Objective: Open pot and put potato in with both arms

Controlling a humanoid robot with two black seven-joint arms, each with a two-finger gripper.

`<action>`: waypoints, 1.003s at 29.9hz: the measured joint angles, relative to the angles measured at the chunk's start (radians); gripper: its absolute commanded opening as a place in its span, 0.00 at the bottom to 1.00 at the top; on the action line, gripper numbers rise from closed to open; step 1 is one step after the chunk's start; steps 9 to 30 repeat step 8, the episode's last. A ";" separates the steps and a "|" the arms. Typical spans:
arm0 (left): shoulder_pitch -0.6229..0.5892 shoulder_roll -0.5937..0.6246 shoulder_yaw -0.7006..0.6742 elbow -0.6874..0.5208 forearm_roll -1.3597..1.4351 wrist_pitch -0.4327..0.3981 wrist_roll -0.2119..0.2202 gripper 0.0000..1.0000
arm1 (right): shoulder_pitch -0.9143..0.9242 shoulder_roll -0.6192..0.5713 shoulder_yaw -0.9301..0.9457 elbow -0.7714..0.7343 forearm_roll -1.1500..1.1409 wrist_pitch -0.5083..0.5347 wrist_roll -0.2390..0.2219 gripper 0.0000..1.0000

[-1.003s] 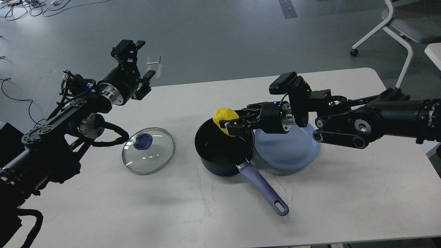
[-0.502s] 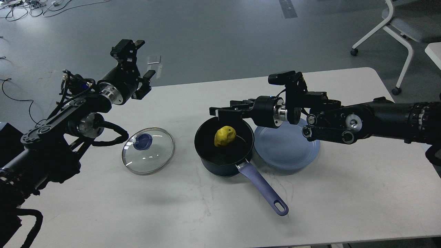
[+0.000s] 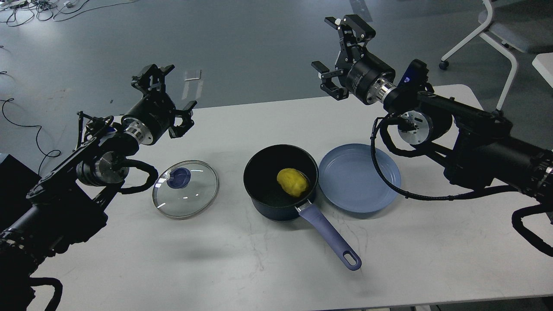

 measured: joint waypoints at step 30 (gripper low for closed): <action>0.052 0.010 -0.030 -0.006 -0.001 -0.038 0.002 0.98 | -0.073 -0.005 0.085 -0.040 0.054 0.023 -0.138 1.00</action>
